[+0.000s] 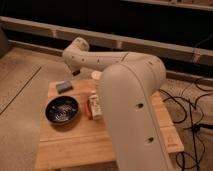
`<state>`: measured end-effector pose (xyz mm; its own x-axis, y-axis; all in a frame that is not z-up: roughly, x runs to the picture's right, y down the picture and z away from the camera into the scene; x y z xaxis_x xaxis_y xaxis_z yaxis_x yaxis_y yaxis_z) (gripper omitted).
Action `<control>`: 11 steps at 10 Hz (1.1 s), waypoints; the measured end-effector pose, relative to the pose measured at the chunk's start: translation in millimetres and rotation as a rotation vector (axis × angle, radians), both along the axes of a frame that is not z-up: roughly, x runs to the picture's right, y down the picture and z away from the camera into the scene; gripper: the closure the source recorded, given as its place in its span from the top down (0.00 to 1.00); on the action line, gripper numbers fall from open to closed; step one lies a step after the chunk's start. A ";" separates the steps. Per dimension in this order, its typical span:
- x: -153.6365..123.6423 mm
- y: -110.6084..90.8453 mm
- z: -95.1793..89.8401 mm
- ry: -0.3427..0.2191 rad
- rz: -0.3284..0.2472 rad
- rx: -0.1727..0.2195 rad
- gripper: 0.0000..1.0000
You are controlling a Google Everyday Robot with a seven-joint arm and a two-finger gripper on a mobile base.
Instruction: Place the eraser in the ceramic cup
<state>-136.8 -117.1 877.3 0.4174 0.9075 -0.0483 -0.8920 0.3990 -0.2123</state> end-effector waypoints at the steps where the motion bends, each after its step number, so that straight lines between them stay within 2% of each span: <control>1: 14.8 1.6 -0.8 0.022 0.030 0.003 0.00; 2: 21.9 3.9 -1.4 0.034 0.050 0.004 0.00; 5: 21.8 2.5 0.1 0.037 0.057 0.004 0.00; 11: 79.9 -24.0 11.2 0.107 0.128 0.033 0.00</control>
<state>-56.9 -141.1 888.5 0.2923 0.9547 -0.0552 -0.9529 0.2859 -0.1014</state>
